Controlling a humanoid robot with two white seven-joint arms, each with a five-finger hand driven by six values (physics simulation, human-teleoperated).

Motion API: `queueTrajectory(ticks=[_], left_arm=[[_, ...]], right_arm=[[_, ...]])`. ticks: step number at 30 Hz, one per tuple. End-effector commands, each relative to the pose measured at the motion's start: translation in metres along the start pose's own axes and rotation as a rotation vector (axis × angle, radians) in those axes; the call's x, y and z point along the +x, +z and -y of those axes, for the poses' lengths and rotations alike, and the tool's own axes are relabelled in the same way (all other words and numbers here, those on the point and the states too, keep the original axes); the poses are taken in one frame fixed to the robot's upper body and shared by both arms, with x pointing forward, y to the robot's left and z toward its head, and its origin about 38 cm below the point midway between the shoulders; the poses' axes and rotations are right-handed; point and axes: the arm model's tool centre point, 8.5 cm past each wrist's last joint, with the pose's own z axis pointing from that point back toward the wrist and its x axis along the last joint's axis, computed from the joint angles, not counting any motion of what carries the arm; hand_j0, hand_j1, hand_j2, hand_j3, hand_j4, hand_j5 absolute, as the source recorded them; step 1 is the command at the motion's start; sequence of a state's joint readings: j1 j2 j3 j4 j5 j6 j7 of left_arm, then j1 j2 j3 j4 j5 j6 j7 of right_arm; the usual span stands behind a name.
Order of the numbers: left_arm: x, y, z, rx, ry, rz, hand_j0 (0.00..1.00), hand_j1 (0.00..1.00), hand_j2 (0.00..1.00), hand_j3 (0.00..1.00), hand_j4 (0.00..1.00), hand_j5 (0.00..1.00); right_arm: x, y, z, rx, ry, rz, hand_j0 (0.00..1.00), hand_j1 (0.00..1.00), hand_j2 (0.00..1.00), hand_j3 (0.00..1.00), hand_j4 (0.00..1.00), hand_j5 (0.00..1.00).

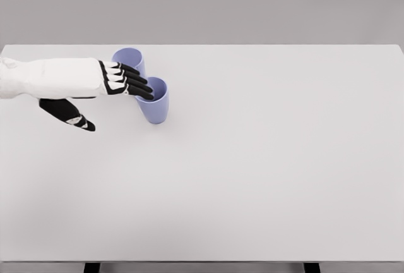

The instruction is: Place the right cup on the left cup with left arm

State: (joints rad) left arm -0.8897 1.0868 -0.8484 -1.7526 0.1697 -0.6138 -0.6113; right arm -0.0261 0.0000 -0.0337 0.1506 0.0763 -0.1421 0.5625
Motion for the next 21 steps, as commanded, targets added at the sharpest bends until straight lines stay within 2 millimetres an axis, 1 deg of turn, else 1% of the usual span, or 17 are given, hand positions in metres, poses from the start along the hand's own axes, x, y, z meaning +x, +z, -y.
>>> queueTrajectory(ticks=[1,2,3,4,6,7,8,9,10,11,13,14,15,16,17,19,21], left_arm=[[0.000,-0.002,0.004,-0.006,0.019,0.007,1.00,1.00,1.00,1.00,1.00,1.00],[-0.001,-0.002,0.004,-0.004,0.019,0.005,1.00,1.00,1.00,1.00,1.00,1.00],[-0.005,0.001,-0.001,0.004,0.012,-0.012,1.00,1.00,1.00,1.00,1.00,1.00],[-0.017,0.003,-0.009,0.027,0.011,-0.040,1.00,1.00,1.00,1.00,1.00,1.00],[-0.019,0.003,-0.011,0.030,0.008,-0.044,1.00,1.00,1.00,1.00,1.00,1.00],[-0.019,0.000,-0.012,0.034,0.007,-0.037,1.00,1.00,1.00,1.00,1.00,1.00],[-0.020,-0.009,-0.013,0.046,0.014,-0.018,1.00,1.00,1.00,1.00,1.00,1.00],[-0.025,-0.015,-0.014,0.060,0.024,-0.014,1.00,1.00,1.00,1.00,1.00,1.00],[-0.026,-0.023,-0.019,0.075,0.020,0.004,1.00,1.00,1.00,1.00,1.00,1.00],[-0.035,-0.031,-0.017,0.085,0.038,-0.001,1.00,1.00,1.00,1.00,1.00,1.00],[-0.047,-0.037,-0.011,0.089,0.070,-0.013,1.00,1.00,1.00,1.00,1.00,1.00],[-0.055,-0.045,-0.010,0.077,0.085,-0.020,1.00,1.00,1.00,1.00,1.00,1.00],[-0.060,-0.054,-0.003,0.053,0.102,-0.019,1.00,1.00,1.00,1.00,1.00,1.00],[-0.067,-0.056,0.002,0.050,0.121,-0.032,1.00,1.00,1.00,1.00,1.00,1.00],[-0.070,-0.057,0.007,0.038,0.124,-0.042,1.00,1.00,1.00,1.00,1.00,1.00],[-0.075,-0.072,0.016,0.007,0.118,-0.047,1.00,1.00,1.00,1.00,1.00,1.00],[-0.080,-0.079,0.022,-0.006,0.126,-0.057,1.00,1.00,1.00,1.00,1.00,1.00]], right_arm=[[0.000,0.000,0.000,-0.001,0.002,0.000,1.00,1.00,1.00,1.00,1.00,1.00],[-0.002,0.000,0.000,0.000,-0.003,-0.005,1.00,1.00,1.00,1.00,1.00,1.00],[-0.003,0.000,0.000,0.000,-0.006,-0.004,1.00,1.00,1.00,1.00,1.00,1.00],[-0.003,0.000,0.000,0.000,-0.005,-0.005,1.00,1.00,1.00,1.00,1.00,1.00],[-0.002,0.000,0.000,0.000,-0.008,-0.001,1.00,1.00,1.00,1.00,1.00,1.00],[-0.002,0.000,0.000,0.000,-0.006,-0.002,1.00,1.00,1.00,1.00,1.00,1.00],[-0.002,0.000,0.000,0.000,-0.004,-0.004,1.00,1.00,1.00,1.00,1.00,1.00],[-0.002,0.000,0.000,0.000,-0.005,-0.003,1.00,1.00,1.00,1.00,1.00,1.00],[-0.002,0.000,0.000,0.000,-0.008,-0.001,1.00,1.00,1.00,1.00,1.00,1.00],[-0.003,0.000,0.000,0.000,-0.007,-0.003,1.00,1.00,1.00,1.00,1.00,1.00],[-0.002,0.000,0.000,0.000,-0.006,-0.002,1.00,1.00,1.00,1.00,1.00,1.00],[-0.003,0.000,0.000,0.000,-0.007,-0.003,1.00,1.00,1.00,1.00,1.00,1.00],[-0.002,0.000,0.000,0.000,-0.006,-0.002,1.00,1.00,1.00,1.00,1.00,1.00],[-0.002,0.000,0.000,0.000,-0.006,-0.002,1.00,1.00,1.00,1.00,1.00,1.00],[-0.002,0.000,0.000,0.000,-0.006,-0.002,1.00,1.00,1.00,1.00,1.00,1.00],[-0.002,0.000,0.000,0.000,-0.006,-0.002,1.00,1.00,1.00,1.00,1.00,1.00],[-0.002,0.000,0.000,0.000,-0.006,-0.002,1.00,1.00,1.00,1.00,1.00,1.00]])
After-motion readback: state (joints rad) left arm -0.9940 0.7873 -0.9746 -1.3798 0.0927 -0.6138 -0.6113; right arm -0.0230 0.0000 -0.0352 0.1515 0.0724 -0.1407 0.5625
